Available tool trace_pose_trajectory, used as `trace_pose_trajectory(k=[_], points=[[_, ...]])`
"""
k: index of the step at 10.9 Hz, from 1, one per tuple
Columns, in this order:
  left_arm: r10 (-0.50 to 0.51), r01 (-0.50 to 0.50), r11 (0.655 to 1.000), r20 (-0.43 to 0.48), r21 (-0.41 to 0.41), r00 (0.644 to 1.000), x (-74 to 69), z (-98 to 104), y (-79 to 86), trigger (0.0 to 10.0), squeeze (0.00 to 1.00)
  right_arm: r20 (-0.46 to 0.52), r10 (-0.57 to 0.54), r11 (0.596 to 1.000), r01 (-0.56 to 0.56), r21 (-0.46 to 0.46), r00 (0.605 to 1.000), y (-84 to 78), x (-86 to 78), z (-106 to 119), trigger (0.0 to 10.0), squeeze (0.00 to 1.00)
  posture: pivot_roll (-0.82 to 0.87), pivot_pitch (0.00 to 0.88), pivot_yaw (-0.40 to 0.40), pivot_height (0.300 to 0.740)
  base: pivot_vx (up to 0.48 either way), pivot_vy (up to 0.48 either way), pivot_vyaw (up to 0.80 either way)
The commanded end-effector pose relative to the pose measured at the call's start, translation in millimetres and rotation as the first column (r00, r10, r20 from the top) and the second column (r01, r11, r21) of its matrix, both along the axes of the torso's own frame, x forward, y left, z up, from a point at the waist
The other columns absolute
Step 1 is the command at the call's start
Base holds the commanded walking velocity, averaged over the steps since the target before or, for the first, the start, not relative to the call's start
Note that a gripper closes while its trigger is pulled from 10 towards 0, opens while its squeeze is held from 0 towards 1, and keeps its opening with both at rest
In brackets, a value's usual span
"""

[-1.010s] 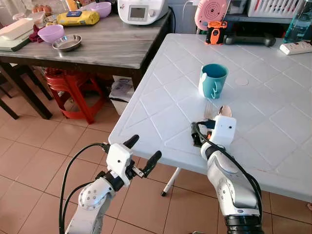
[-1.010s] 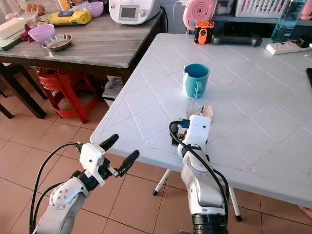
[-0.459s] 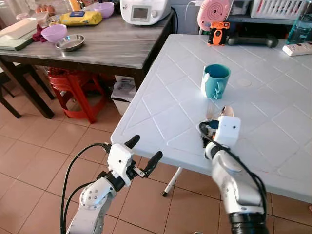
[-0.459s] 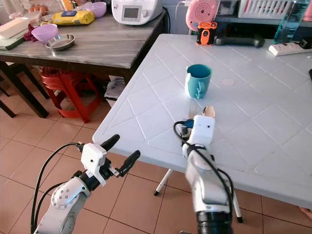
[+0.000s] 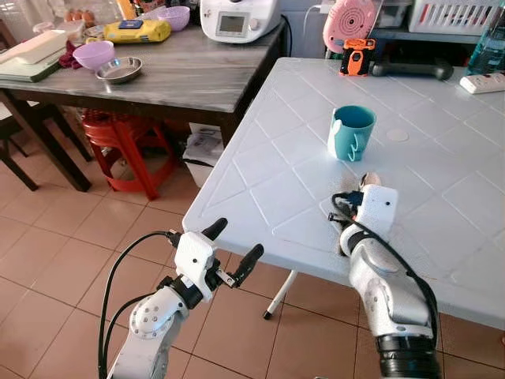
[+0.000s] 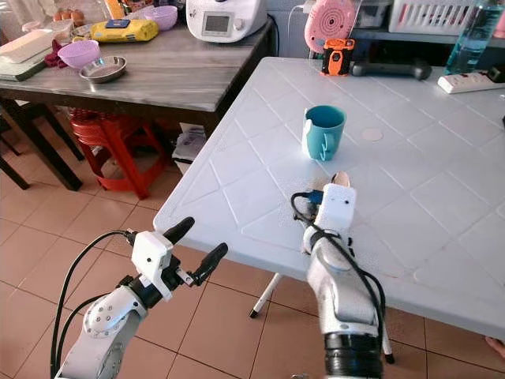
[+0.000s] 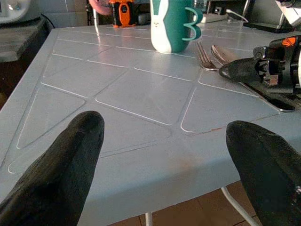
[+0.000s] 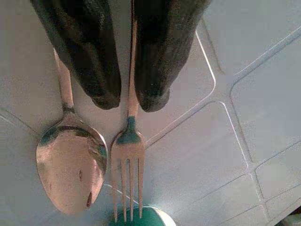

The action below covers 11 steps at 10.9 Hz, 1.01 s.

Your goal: Setting the table

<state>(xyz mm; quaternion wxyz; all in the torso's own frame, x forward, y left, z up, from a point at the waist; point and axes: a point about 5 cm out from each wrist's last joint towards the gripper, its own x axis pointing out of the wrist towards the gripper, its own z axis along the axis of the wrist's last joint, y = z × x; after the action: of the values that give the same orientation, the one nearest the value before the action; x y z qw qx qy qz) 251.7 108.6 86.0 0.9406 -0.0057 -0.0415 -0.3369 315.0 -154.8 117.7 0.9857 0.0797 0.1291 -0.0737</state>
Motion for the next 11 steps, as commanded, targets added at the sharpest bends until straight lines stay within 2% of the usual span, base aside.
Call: trace_pose_trajectory(k=[1, 7, 9, 10, 11], points=[[-0.014, 0.014, 1.0, 0.002, 0.022, 1.0, -0.1, 0, 1.2, 10.0, 0.0, -0.09, -0.03, 0.999, 0.031, 0.014, 0.996, -6.6, -3.5, -17, 0.0, 0.0, -0.14, 0.114, 0.105, 0.74, 0.0, 0.0, 0.0], [-0.127, 0.127, 0.992, -0.007, -0.01, 0.992, -4.1, 4, -3.4, 10.0, 0.0, -0.098, -0.022, 0.999, 0.026, 0.032, 0.995, -6.2, -2.9, -19, 0.0, 0.0, -0.15, 0.113, 0.106, 0.74, 0.0, 0.0, 0.0], [-0.136, 0.136, 0.991, -0.008, -0.013, 0.991, -5.0, 5, -4.1, 10.0, 0.0, -0.098, -0.018, 0.999, 0.021, 0.035, 0.995, -6.6, -2.8, -19, 0.0, 0.0, -0.15, 0.114, 0.106, 0.74, 0.0, 0.0, 0.0], [-0.131, 0.131, 0.991, -0.002, -0.012, 0.991, -4.4, 6, -4.6, 10.0, 0.0, -0.042, 0.0, 1.0, 0.001, 0.029, 0.999, -2.6, -0.3, -10, 0.0, 0.0, -0.15, 0.114, 0.106, 0.74, 0.0, 0.0, 0.0], [-0.119, 0.119, 0.993, 0.006, -0.01, 0.993, -3.4, 7, -4.3, 10.0, 0.0, 0.063, 0.057, 0.998, -0.056, -0.015, 0.996, 6.3, 1.4, 12, 0.0, 0.0, -0.15, 0.114, 0.102, 0.74, 0.0, 0.0, 0.0]])
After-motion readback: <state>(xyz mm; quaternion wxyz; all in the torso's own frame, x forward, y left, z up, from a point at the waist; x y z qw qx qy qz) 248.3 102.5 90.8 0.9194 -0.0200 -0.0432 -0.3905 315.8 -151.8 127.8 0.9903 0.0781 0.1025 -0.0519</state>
